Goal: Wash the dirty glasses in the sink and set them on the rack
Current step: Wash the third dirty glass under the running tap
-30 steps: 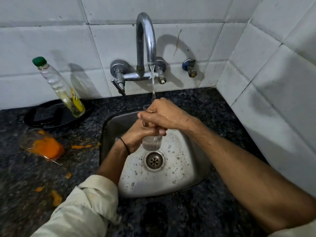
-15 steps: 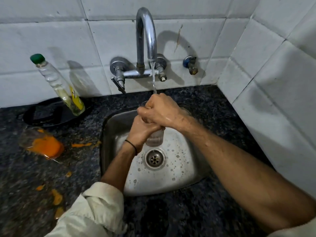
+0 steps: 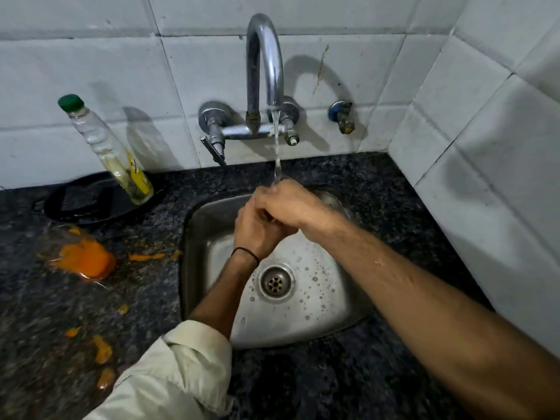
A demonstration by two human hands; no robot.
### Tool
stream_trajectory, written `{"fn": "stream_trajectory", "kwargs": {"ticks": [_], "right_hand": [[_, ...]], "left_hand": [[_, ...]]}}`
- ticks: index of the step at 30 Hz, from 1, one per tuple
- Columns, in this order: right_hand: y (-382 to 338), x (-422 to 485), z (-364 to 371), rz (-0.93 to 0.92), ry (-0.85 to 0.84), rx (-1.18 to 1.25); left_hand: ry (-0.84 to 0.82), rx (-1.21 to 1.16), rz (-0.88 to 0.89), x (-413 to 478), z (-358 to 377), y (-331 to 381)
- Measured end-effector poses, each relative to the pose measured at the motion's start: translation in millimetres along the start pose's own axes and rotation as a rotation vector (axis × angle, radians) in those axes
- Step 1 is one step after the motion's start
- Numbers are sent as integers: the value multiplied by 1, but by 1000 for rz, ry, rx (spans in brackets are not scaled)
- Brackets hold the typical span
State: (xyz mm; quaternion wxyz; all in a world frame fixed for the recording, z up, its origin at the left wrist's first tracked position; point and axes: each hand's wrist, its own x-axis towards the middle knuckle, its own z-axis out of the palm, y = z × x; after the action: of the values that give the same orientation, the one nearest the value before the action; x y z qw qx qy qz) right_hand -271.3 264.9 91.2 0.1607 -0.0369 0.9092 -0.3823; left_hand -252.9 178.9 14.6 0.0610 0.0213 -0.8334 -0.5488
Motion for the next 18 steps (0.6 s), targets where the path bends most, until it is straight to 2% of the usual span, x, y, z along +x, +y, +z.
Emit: {"fn": "stream_trajectory", "kwargs": {"ticks": [2, 4, 6, 8, 10, 11, 12, 13, 15, 16, 17, 18], "right_hand": [[4, -9, 4, -92, -130, -6], [18, -18, -7, -313, -276, -170], [34, -15, -28, -535, -399, -640], [41, -3, -44, -852, -387, -1166], [41, 4, -42, -1026, -299, -1410], [39, 5, -36, -1006, -255, -1436], [40, 6, -27, -881, -268, -1368], [38, 5, -18, -696, -309, -1196], [32, 0, 7, -187, -379, -544], [30, -2, 20, -44, -291, -245], [31, -3, 30, 2, -146, -80], [34, -5, 37, -42, -30, -79]], "left_hand": [[42, -31, 113, 1, -5, -4], [-9, -41, 153, 5, -17, -10], [-148, 10, 150, 9, -25, -17], [-300, -11, 145, 7, -22, -20], [-325, -45, 142, 8, -14, -17], [-302, -40, 154, 10, -13, -17], [-278, -18, 188, 11, -13, -16], [-253, 21, 225, 11, -14, -17], [-198, 92, 242, 11, -14, -21], [-164, 111, 222, 10, -14, -23], [-135, 119, 213, 9, -13, -23], [-121, 122, 221, 9, -13, -24]]}}
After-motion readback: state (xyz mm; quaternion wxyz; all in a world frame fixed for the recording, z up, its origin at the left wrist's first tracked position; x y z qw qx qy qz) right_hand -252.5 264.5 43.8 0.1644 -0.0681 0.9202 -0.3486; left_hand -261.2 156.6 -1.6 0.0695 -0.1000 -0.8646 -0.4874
